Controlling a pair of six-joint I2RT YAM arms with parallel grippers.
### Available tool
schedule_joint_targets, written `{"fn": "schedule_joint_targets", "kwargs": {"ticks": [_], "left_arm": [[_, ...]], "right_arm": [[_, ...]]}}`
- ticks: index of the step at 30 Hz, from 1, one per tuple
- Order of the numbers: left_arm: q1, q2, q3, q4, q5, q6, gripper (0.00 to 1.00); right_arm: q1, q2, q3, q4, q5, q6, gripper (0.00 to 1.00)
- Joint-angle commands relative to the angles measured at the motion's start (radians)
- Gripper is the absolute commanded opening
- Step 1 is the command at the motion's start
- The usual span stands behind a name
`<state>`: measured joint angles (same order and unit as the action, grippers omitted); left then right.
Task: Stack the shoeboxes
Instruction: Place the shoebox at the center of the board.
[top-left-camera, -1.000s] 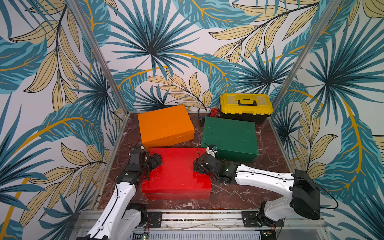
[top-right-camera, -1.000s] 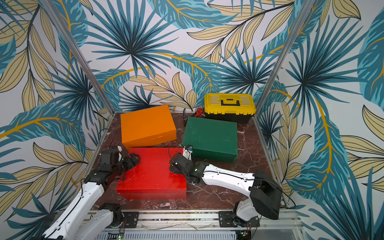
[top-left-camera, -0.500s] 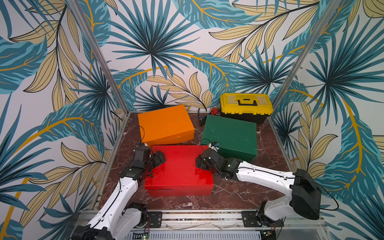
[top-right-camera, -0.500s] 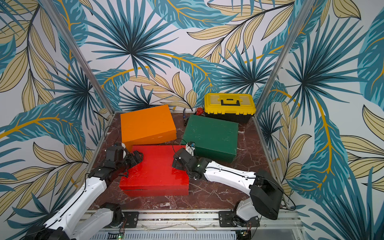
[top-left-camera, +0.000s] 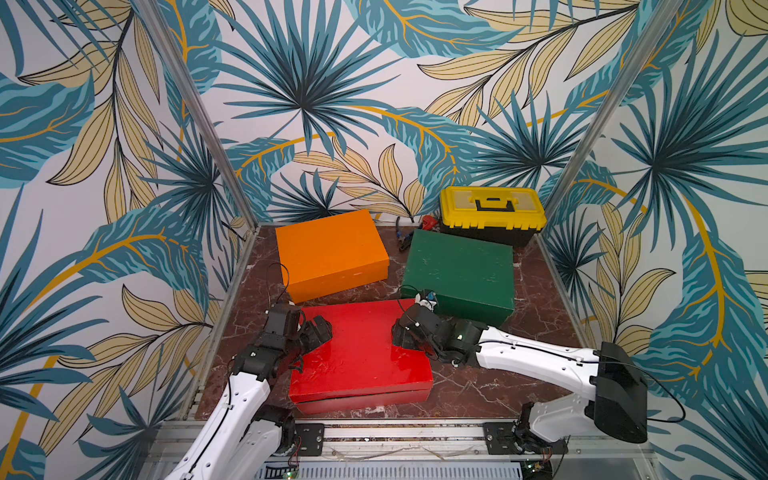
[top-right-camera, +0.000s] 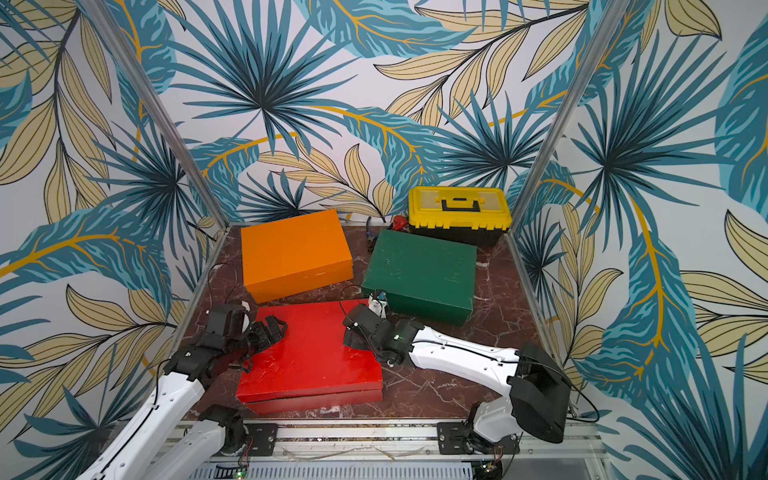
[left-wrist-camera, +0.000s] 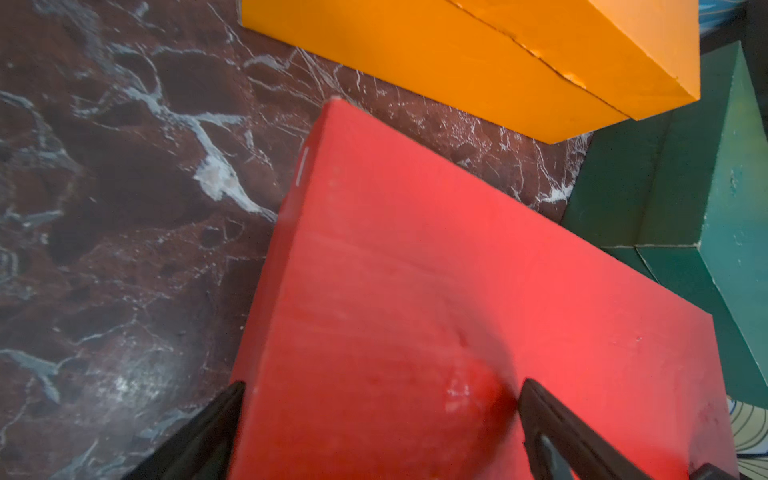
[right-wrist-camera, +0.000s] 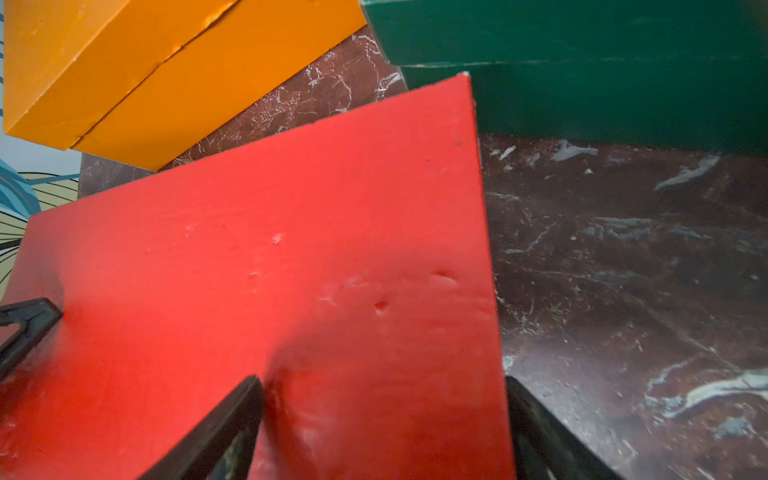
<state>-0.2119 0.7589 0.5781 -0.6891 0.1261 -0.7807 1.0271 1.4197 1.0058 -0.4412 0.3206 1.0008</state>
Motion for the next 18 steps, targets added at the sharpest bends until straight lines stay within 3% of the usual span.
{"fn": "schedule_joint_targets", "kwargs": {"ticks": [1,9,18], "left_arm": [[-0.059,-0.036,0.005,0.017,0.242,-0.056,1.00],[-0.076,-0.091,-0.019,-0.032,0.222,-0.069,1.00],[-0.101,-0.117,-0.052,-0.030,0.229,-0.072,1.00]], "right_arm": [[0.077,-0.045,0.008,0.086,-0.103,-0.037,0.88],[0.104,-0.049,-0.034,0.094,-0.109,-0.030,0.88],[0.103,-0.114,-0.118,0.119,-0.083,-0.019,0.97]]}}
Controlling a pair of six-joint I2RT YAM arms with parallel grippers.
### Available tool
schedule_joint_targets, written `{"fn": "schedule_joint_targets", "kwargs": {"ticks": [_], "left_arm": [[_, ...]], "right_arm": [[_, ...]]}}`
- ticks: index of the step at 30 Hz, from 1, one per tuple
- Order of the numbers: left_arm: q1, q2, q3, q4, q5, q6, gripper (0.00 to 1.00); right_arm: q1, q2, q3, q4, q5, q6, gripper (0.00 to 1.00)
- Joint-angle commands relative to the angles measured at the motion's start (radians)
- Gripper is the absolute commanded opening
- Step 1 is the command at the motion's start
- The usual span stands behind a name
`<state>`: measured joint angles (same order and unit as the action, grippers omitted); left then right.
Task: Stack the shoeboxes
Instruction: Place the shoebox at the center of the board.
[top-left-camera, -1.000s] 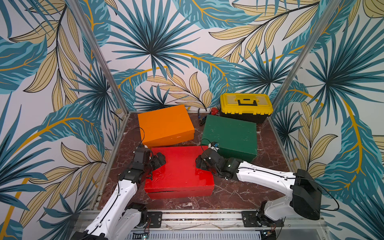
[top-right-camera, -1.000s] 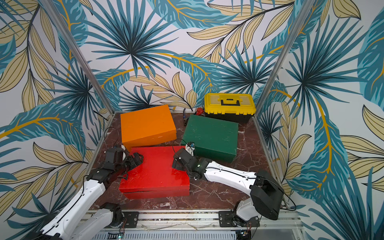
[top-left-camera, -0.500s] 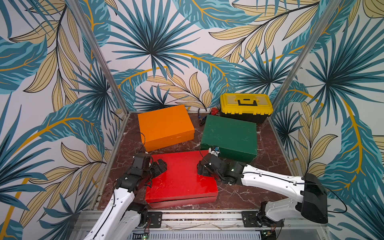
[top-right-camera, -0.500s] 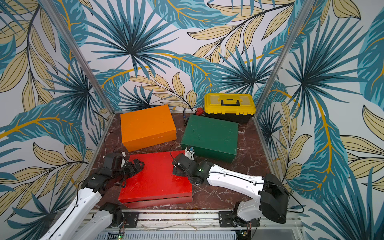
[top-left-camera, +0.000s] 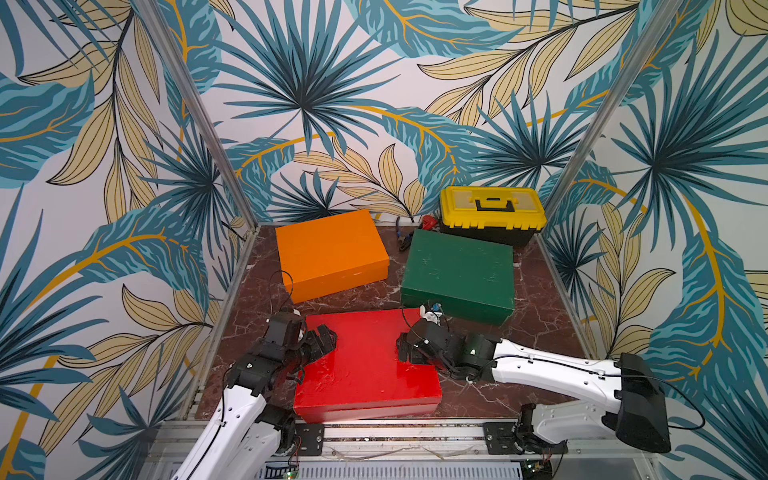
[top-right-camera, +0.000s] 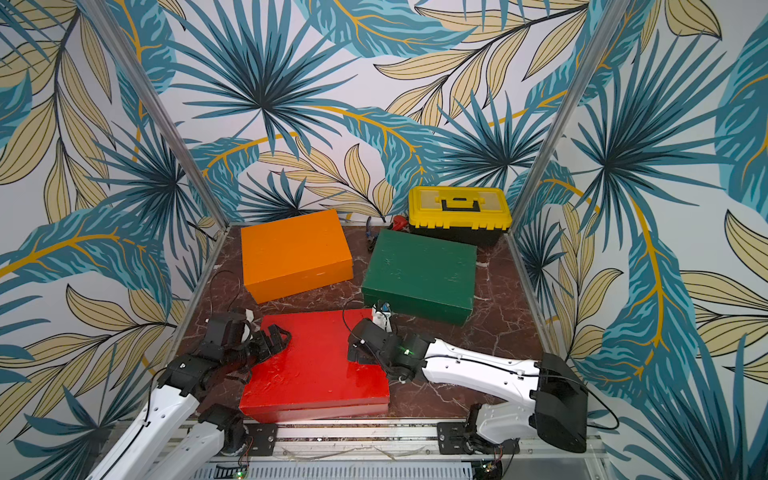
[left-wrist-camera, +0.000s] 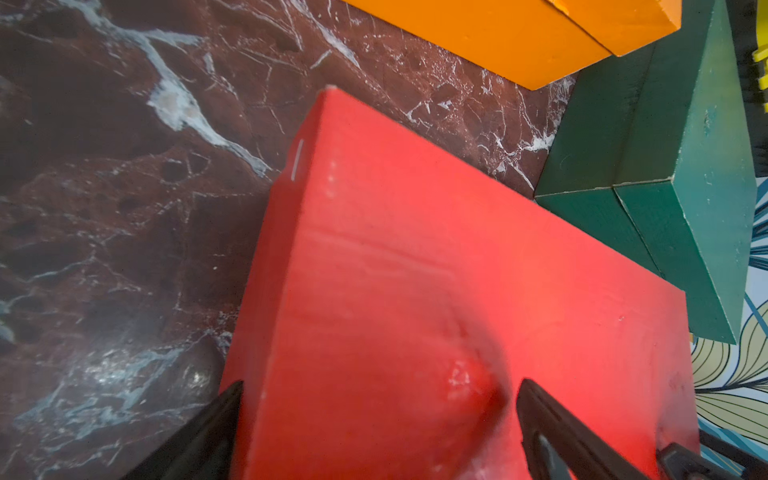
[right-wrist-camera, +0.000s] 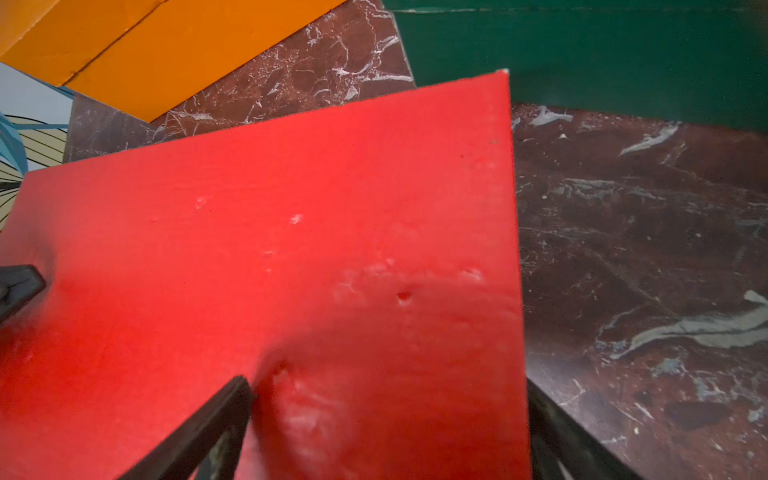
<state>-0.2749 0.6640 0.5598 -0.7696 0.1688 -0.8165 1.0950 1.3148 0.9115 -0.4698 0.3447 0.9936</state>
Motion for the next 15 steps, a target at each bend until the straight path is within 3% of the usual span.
{"fn": "schedule_joint_targets", "kwargs": {"ticks": [1,9,15], "left_arm": [[-0.043,-0.027,-0.036,0.050,0.188,-0.038,1.00],[-0.073,-0.040,-0.057,0.041,0.193,-0.060,1.00],[-0.074,-0.047,0.010,-0.030,0.179,-0.046,1.00]], "right_arm": [[0.035,-0.012,-0.029,0.147,-0.110,-0.008,0.99],[0.033,-0.055,-0.076,0.184,-0.152,0.008,0.99],[0.033,-0.072,-0.053,0.152,-0.158,-0.003,0.99]]}}
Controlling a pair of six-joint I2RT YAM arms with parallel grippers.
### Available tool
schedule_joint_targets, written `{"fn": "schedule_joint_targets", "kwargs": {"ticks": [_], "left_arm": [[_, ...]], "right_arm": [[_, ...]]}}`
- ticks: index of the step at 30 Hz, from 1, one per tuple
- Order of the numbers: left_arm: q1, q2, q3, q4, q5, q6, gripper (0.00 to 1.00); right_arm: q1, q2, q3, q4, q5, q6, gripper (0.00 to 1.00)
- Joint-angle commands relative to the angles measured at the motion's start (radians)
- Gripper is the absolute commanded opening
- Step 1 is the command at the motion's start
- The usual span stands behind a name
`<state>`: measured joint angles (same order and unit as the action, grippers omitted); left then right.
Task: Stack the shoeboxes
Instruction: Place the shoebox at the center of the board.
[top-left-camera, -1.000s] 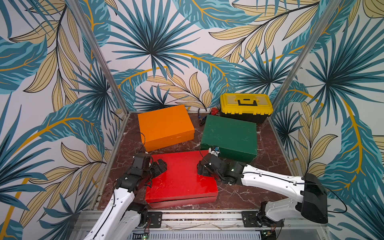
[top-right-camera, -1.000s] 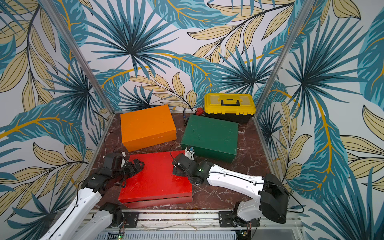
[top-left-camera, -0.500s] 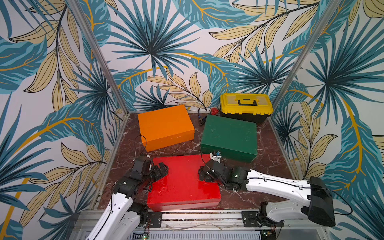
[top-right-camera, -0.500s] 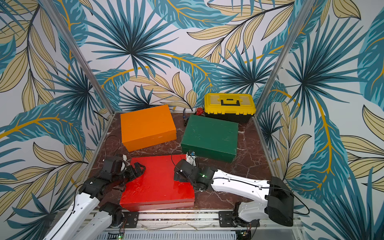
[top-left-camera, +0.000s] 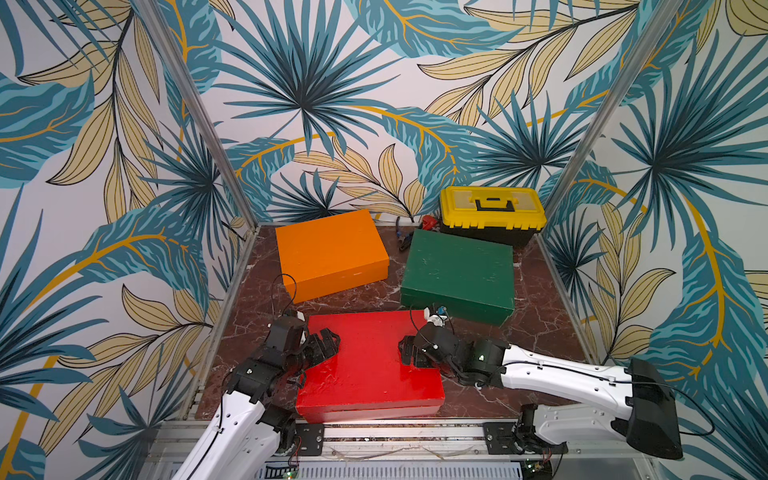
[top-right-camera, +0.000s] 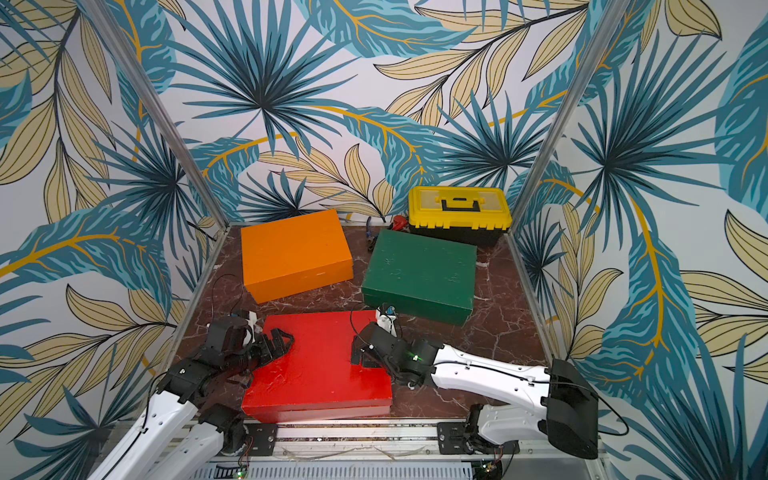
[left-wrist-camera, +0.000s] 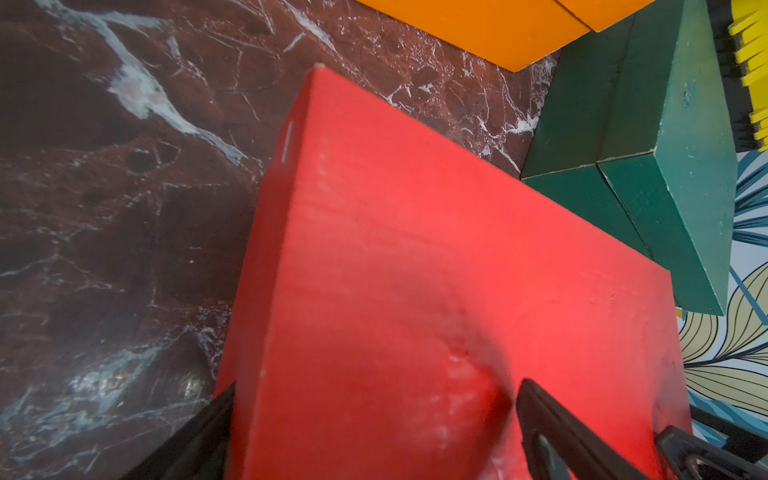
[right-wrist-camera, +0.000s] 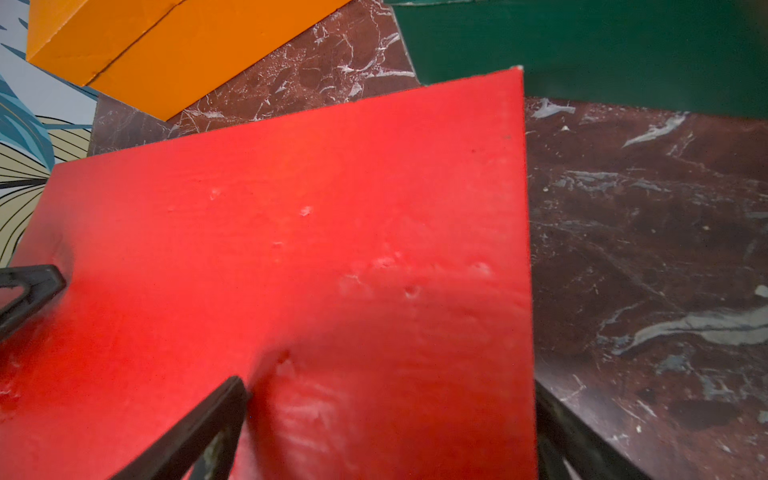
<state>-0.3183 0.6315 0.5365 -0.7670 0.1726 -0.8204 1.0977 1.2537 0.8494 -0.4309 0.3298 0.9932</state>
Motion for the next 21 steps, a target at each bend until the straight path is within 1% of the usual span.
{"fn": "schedule_joint_targets", "kwargs": {"ticks": [1,8,10,13,15,17,21], "left_arm": [[-0.030,-0.022,0.037,-0.039,0.177,-0.042,1.00],[-0.030,-0.086,-0.018,-0.039,0.175,-0.066,1.00],[-0.031,-0.093,-0.039,-0.037,0.153,-0.078,1.00],[-0.032,-0.094,-0.057,-0.015,0.166,-0.072,1.00],[-0.031,-0.096,-0.063,-0.006,0.165,-0.070,1.00],[-0.032,-0.084,-0.067,0.009,0.160,-0.061,1.00],[-0.032,-0.002,-0.076,0.095,0.191,-0.057,1.00]], "right_arm": [[0.031,-0.014,0.012,0.107,-0.144,-0.002,0.99],[0.032,-0.034,0.009,0.072,-0.118,-0.012,0.99],[0.032,-0.018,-0.025,0.124,-0.136,0.002,0.99],[0.028,0.026,-0.062,0.233,-0.173,0.020,0.99],[0.022,0.052,-0.064,0.265,-0.193,0.034,0.99],[0.015,0.071,-0.066,0.290,-0.214,0.044,0.99],[-0.006,0.093,-0.079,0.332,-0.228,0.066,0.99]]}}
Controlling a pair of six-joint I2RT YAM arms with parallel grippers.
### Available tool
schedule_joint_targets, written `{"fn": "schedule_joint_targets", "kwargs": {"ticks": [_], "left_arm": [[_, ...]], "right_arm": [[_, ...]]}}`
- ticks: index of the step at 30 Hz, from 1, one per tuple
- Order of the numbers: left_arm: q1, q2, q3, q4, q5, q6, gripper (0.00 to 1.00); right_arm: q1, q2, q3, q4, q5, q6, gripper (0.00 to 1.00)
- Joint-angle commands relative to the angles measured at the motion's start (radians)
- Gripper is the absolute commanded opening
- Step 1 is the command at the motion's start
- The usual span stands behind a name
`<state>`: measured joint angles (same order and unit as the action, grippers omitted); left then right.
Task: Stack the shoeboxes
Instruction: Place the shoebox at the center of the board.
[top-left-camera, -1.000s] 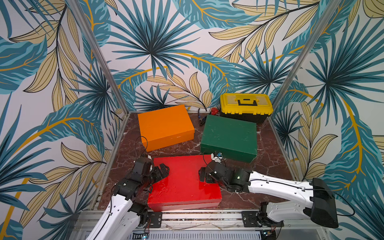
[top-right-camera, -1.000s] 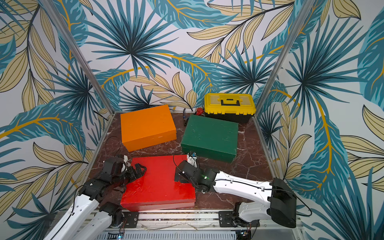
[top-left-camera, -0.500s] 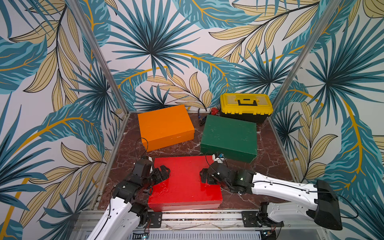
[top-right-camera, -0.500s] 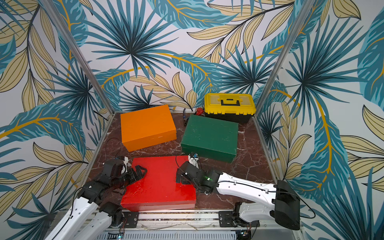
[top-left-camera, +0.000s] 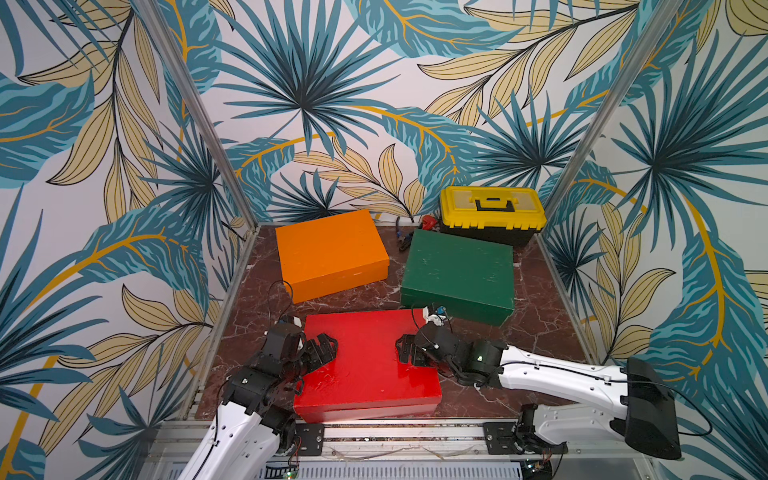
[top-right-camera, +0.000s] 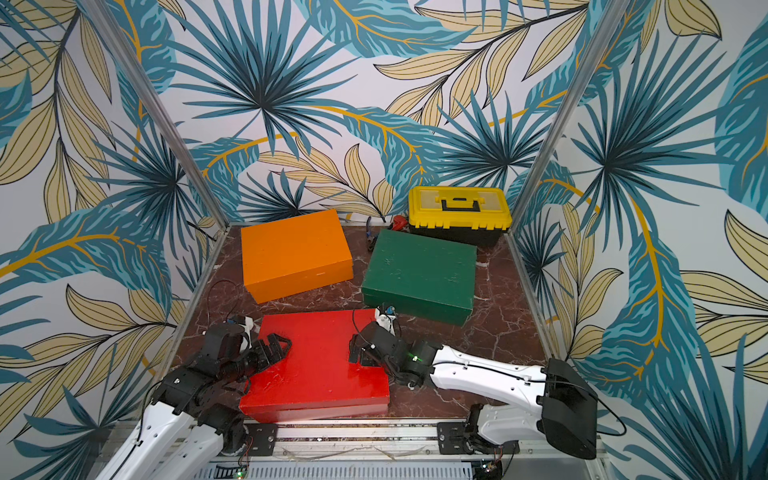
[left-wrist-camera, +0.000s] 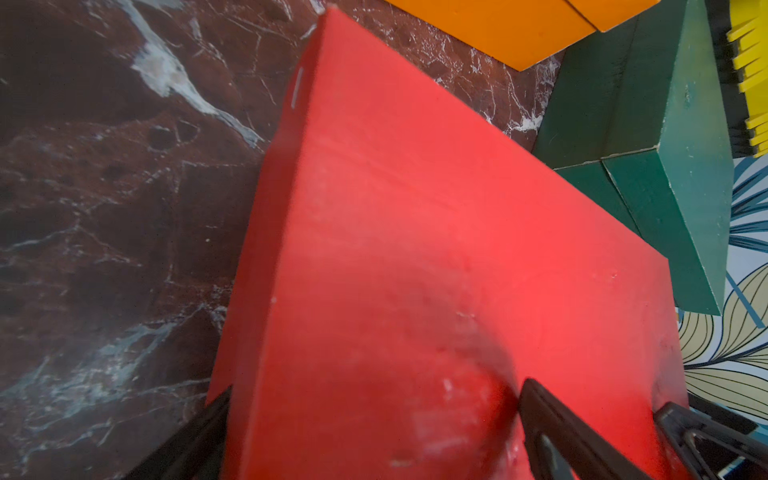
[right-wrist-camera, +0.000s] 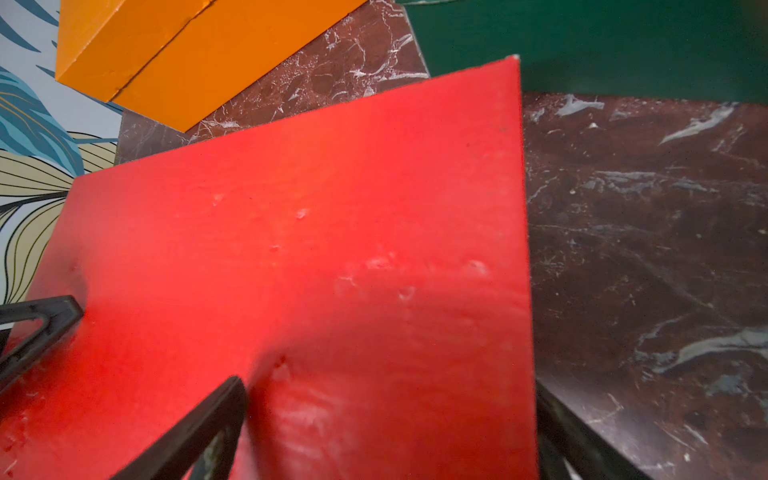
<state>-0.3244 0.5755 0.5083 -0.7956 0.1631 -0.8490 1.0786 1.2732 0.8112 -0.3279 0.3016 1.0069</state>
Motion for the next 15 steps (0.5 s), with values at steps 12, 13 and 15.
{"fn": "schedule_joint_targets", "kwargs": {"ticks": [12,13,15], "left_arm": [[-0.004,0.349,0.078,0.306,0.093,0.013,1.00],[0.002,0.368,0.094,0.306,0.093,0.020,1.00],[0.027,0.406,0.128,0.297,0.107,0.038,1.00]], "right_arm": [[-0.114,0.245,0.150,0.210,-0.273,-0.002,0.99],[-0.119,0.254,0.172,0.195,-0.270,-0.012,0.99],[-0.120,0.259,0.223,0.138,-0.243,-0.039,0.99]]}}
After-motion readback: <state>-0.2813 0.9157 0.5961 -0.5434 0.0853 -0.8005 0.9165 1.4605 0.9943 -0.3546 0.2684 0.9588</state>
